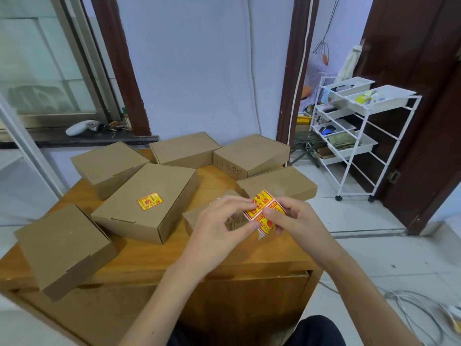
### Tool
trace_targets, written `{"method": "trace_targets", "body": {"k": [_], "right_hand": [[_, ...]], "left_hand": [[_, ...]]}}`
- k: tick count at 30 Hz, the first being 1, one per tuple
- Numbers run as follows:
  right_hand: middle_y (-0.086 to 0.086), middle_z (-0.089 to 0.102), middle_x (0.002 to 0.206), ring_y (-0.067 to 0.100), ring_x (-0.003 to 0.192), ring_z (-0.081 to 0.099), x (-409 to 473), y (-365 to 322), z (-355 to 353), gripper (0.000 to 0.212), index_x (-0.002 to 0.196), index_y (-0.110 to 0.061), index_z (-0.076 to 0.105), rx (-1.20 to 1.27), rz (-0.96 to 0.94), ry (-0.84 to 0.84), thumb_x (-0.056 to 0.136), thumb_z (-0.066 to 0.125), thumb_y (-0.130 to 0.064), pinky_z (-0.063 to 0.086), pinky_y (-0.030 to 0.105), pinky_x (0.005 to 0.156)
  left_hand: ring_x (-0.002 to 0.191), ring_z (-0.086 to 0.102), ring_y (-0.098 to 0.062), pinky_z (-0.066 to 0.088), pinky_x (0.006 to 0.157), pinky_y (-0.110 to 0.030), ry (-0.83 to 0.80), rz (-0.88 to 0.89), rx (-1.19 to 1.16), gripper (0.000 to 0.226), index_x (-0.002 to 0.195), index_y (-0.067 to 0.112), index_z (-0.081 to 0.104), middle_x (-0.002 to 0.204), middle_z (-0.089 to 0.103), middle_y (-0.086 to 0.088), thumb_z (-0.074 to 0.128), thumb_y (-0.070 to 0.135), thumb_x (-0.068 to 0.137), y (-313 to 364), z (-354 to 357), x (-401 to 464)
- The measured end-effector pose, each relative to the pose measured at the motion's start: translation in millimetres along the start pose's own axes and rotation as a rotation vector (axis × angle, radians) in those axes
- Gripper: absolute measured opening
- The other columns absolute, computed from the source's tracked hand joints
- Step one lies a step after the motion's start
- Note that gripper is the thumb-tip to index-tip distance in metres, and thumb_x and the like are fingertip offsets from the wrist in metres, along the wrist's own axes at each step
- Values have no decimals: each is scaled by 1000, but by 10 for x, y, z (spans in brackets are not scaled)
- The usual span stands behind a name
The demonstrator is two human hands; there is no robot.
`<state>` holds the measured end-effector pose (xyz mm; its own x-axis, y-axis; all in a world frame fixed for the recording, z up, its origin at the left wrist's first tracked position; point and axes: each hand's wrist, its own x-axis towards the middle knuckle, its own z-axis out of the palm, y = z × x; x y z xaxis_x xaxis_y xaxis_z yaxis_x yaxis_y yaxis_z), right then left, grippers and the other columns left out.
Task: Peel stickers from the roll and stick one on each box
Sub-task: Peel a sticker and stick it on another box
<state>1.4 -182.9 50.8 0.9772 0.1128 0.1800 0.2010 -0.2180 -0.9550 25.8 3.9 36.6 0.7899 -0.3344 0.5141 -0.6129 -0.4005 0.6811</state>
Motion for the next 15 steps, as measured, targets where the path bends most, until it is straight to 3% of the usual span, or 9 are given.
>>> {"method": "trace_targets", "body": {"k": [6, 12, 15], "right_hand": [[-8, 70, 76, -5, 66, 62, -18, 12, -48, 17, 103, -12, 70, 1, -14, 3, 92, 57, -15, 45, 8, 56], [-2, 67, 78, -6, 66, 62, -23, 45, -37, 19, 103, -9, 69, -59, -16, 7, 91, 59, -20, 45, 9, 56], [-3, 67, 77, -6, 65, 62, -22, 19, -12, 18, 103, -10, 70, -56, -27, 12, 92, 58, -18, 45, 8, 56]], "left_hand": [[94, 52, 10, 41, 73, -5, -19, -28, 40, 30, 108, 31, 70, 107, 61, 22, 76, 30, 79, 31, 88, 16], [89, 54, -2, 45, 70, -11, 9, -60, 69, 22, 103, 36, 68, 99, 62, 23, 73, 35, 81, 22, 86, -11], [95, 55, 0, 43, 75, -9, 9, -16, 88, 24, 105, 33, 69, 102, 63, 23, 73, 33, 82, 23, 64, -26]]}}
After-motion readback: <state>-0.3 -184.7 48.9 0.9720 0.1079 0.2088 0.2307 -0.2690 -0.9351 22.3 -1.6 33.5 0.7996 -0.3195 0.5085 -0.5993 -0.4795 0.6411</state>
